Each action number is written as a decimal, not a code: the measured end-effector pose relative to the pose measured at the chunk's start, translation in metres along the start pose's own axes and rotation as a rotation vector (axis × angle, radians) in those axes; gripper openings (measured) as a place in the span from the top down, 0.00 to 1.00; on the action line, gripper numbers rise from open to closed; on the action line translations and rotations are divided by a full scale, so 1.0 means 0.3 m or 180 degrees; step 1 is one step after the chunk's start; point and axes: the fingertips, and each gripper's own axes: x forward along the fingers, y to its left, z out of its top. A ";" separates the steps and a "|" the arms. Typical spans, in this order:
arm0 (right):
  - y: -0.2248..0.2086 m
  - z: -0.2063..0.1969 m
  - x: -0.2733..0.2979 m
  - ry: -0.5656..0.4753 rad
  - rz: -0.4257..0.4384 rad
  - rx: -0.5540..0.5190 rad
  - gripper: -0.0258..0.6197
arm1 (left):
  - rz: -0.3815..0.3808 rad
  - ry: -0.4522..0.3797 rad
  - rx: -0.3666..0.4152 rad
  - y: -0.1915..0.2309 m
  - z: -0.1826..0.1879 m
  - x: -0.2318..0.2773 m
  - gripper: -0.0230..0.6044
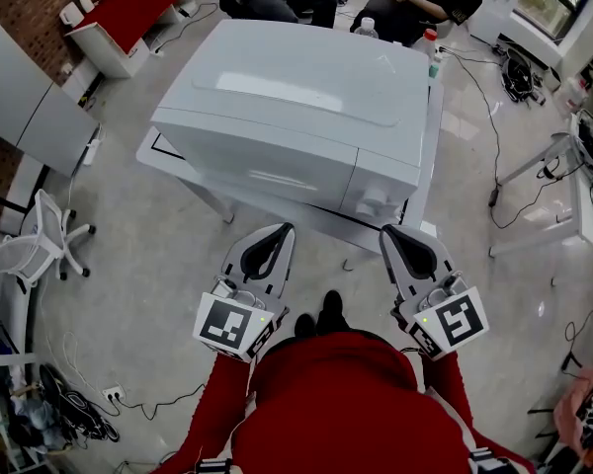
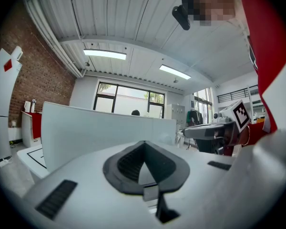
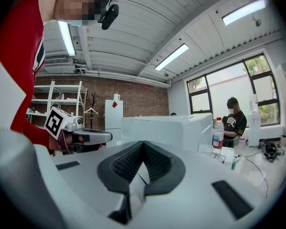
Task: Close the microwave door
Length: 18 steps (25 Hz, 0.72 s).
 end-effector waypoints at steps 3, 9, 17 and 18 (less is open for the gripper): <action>0.001 -0.002 0.004 0.0017 0.0015 0.0006 0.94 | -0.0001 0.0003 0.0010 0.001 0.004 0.003 0.95; 0.005 -0.007 0.011 0.0056 0.0018 -0.0058 0.94 | 0.0010 0.0014 -0.0005 0.006 -0.003 0.005 0.95; -0.004 -0.007 0.014 0.0064 -0.0031 -0.0052 0.94 | 0.0036 0.0048 -0.0064 0.014 -0.021 -0.002 0.95; -0.005 -0.008 0.014 0.0064 -0.0033 -0.0047 0.94 | 0.0041 0.0052 -0.0065 0.016 -0.021 -0.002 0.95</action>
